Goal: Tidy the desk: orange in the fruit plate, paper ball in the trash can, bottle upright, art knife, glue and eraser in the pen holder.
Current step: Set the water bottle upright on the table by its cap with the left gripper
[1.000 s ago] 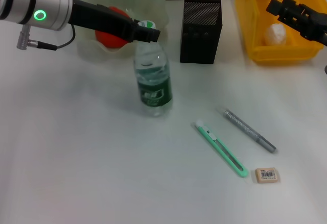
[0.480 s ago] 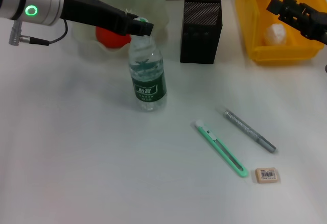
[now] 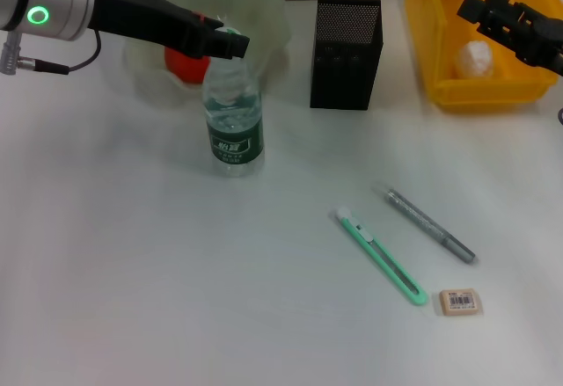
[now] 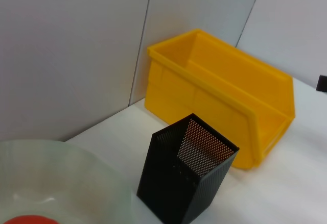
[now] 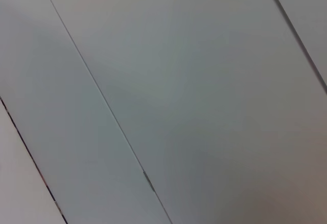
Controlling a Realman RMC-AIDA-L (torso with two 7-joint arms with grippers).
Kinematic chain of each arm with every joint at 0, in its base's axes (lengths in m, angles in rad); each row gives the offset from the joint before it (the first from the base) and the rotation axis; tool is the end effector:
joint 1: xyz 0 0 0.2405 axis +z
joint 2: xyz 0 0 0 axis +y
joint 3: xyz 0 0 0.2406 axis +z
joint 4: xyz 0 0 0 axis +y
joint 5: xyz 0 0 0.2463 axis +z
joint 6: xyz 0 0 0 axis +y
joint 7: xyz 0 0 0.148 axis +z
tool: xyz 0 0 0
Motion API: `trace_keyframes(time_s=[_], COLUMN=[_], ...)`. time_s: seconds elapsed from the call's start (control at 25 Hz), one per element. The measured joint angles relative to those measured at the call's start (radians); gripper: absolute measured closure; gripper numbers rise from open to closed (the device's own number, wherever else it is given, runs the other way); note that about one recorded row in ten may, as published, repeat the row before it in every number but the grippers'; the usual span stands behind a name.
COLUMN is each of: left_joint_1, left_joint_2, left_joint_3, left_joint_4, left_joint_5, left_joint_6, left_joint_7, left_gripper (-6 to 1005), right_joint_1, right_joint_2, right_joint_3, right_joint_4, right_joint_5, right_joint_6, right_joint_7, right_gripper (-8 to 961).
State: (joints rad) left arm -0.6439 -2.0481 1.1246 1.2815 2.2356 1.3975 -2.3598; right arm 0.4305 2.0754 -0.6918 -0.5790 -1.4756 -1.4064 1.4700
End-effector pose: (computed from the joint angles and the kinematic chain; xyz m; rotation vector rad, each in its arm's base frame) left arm -0.1295 0.4241 0.0528 -2.6097 -0.8375 -0.1852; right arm 0.2895 0.3682 0.0448 -2.1347 0.9046 1.1766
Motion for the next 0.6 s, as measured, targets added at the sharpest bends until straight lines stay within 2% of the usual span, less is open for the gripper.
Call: trace_keyframes(time_s=[0.2,0.6], left_joint_1=[0.0,-0.001], left_joint_2=[-0.016,-0.015], left_joint_3=[0.003,0.013], left_joint_4=[0.031,0.048], left_joint_5=[0.063,0.078], left_joint_6=[0.0,0.002], left_joint_7=[0.0,0.001], left_gripper=[565,566], right_joint_1=[0.003,0.002], right_joint_2=[0.0,0.0], right_joint_3=[0.0,0.002], right_joint_4=[0.001,-0.001], right_joint_5=[0.0,0.0], right_joint_6=[0.001,0.002], right_joint_7=[-0.001,-0.003], right_gripper=[213,212])
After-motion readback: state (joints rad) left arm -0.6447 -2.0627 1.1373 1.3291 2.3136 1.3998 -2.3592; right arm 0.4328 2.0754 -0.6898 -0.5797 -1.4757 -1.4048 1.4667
